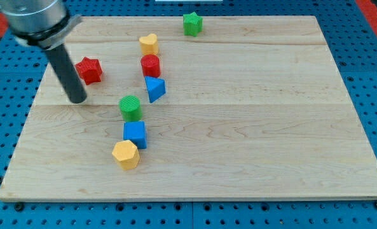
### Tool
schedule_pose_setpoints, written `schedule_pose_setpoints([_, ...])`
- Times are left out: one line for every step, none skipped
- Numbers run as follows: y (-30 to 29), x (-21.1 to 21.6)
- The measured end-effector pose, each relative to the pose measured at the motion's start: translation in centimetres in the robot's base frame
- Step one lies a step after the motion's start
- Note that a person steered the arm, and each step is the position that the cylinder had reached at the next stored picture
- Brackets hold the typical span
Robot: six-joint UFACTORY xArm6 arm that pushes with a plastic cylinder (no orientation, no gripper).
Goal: Arrange the group of blocks in a vertical line
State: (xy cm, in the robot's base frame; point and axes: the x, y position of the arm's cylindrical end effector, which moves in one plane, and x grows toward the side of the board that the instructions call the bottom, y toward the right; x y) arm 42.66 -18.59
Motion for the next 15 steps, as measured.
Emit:
schedule_pose_setpoints([3.7, -1.6])
schedule_pose_setpoints([5.2, -3.5])
schedule_pose_setpoints([9.8, -5.7])
schedule_pose_setpoints([12.7, -5.8])
schedule_pose_setpoints([15.5, -5.8])
schedule_pose_setpoints([18.4, -4.8])
schedule_pose_setpoints([17.6, -3.9])
schedule_pose_setpoints([17.3, -1.5])
schedule_pose_setpoints([14.5, -0.5])
schedule_pose_setpoints([10.8, -1.0])
schedule_pose_setpoints([11.7, -1.0])
schedule_pose_setpoints([17.9, -1.8])
schedule_pose_setpoints([19.5, -5.7])
schedule_pose_setpoints([20.4, -8.5])
schedule_pose_setpoints([17.4, -10.3])
